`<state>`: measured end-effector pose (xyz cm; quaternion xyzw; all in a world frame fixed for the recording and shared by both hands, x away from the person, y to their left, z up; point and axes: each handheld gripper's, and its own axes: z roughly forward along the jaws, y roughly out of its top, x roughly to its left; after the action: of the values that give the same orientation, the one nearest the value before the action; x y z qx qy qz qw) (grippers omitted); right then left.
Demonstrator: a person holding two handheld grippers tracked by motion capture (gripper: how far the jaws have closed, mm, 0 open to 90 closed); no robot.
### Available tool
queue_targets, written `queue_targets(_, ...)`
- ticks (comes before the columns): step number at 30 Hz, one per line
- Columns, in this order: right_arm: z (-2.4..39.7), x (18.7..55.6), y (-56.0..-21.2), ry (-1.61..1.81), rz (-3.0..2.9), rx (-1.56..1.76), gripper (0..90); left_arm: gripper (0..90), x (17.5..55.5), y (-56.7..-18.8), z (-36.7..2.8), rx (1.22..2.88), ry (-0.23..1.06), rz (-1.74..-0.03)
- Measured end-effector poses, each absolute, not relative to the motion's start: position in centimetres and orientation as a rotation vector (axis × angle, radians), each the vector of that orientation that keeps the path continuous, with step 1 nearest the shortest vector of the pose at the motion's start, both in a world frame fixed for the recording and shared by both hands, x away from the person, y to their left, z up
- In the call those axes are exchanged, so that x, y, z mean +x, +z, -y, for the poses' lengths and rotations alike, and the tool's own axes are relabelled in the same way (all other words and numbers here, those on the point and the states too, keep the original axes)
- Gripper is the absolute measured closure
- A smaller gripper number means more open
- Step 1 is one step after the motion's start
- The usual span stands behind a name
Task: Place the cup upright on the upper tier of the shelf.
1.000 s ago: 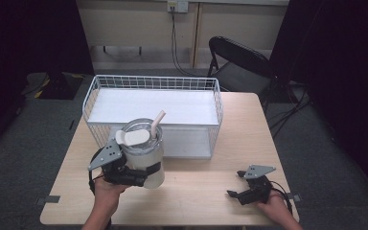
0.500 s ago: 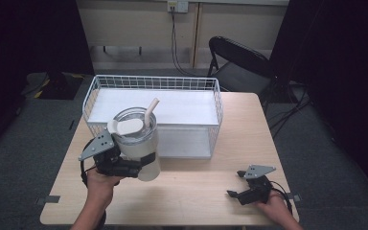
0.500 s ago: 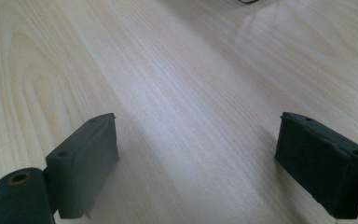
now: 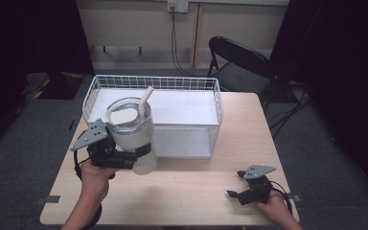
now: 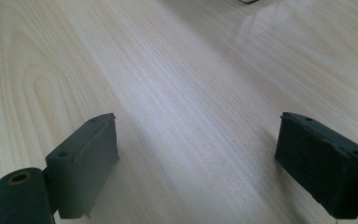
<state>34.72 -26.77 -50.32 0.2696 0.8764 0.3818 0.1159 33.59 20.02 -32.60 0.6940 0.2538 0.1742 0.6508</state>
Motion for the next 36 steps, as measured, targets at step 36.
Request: queue_targets(36,26.8,34.7,-50.3,1.119,-2.566,0.791,12.3,8.6,36.3,-26.0,-21.7,1.503,0.419,-0.602)
